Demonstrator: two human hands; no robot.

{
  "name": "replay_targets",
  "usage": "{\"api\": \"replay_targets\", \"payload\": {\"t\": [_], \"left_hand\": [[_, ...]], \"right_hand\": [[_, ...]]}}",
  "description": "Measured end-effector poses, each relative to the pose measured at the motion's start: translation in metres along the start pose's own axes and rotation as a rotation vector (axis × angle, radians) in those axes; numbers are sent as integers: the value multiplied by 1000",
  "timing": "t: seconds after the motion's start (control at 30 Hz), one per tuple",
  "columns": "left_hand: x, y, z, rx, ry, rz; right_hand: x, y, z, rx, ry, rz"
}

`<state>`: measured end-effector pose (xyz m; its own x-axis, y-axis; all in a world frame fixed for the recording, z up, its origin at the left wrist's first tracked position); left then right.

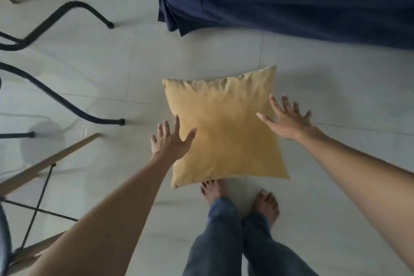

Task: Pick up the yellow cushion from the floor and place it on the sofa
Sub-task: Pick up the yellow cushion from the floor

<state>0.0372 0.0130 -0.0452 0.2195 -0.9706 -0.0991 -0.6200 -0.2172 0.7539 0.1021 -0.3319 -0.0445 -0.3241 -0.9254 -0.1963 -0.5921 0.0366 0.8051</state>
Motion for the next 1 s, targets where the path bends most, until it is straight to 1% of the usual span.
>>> {"api": "replay_targets", "payload": {"t": [0.1,0.2,0.3,0.4,0.53,0.63,0.77,1.0], "left_hand": [[1,-23,27,-64,-19,-42],[3,-43,53,-100,47,-89],[6,-62,69,-79,114,-61],[9,-76,79,-50,243,-17],[15,-86,91,-50,556,80],[23,-89,96,-5,736,48],[42,-77,88,75,828,71],[48,-38,68,116,903,80]], "right_hand": [[13,-25,27,-4,41,-3],[24,-45,59,12,5,-28],[24,-61,81,10,-90,-67],[25,-72,93,17,-231,-72],[27,-80,101,42,-407,-124],[24,-79,101,93,-480,-223],[15,-68,98,110,-518,-271],[10,-27,77,163,-536,-277]]}}
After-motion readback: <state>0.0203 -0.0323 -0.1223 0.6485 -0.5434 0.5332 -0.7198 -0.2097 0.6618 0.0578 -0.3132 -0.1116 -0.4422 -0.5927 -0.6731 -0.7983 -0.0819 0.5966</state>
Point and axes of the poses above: each hand's wrist, its own y-axis away from the middle knuckle, its own z-axis out of the palm, x = y × z, the point moved 6 cm from there along -y, towards the middle knuckle, and after that the axes turned 11 degrees about -y, right-handed, at the moved point
